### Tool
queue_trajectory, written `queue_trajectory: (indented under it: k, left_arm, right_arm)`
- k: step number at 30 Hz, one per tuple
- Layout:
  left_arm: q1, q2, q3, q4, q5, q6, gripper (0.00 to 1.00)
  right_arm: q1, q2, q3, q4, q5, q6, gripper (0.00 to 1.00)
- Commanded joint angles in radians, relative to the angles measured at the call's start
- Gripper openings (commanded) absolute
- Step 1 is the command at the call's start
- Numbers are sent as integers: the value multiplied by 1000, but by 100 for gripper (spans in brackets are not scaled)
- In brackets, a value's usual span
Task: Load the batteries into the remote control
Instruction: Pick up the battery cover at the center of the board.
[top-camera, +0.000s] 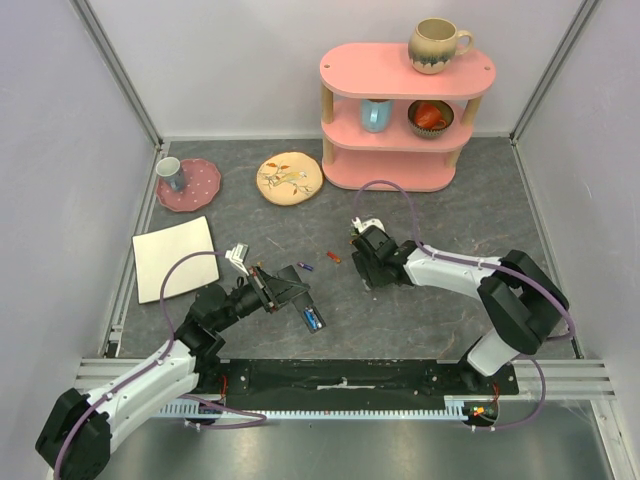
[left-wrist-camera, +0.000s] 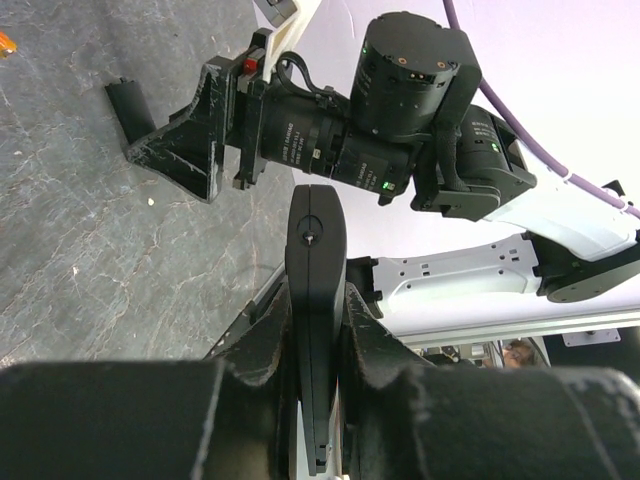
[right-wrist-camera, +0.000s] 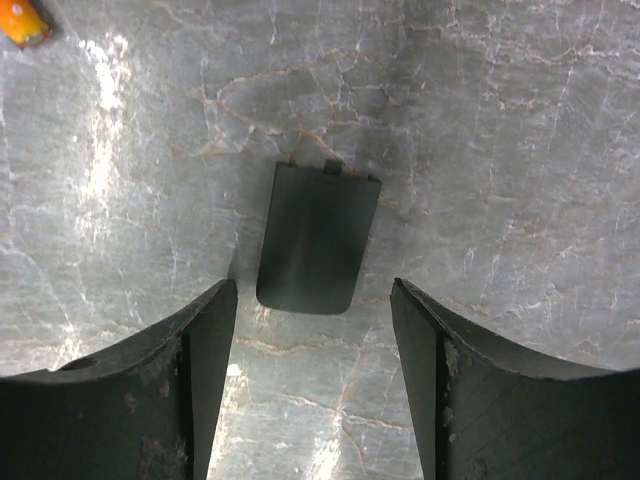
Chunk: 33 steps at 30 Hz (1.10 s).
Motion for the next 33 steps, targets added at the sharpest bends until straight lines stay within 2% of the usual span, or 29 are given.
queue_trajectory:
  k: [1,9,17,33]
  left_arm:
    - [3,-5,-12,32,-9,35,2]
    - [3,-4,-20,50,-22,38,2]
    - [3,18,-20,60,-20,36,2]
    - [3,71,-17,106,-9,33,2]
  right_arm:
    - [-28,37,43,64,-21,-24,70]
    - [-95,48,4,127,-126,-34,67]
    - [-111,63,-25,131,-198,-37,64]
    - [-112,45,-32,7,-249,-26,61]
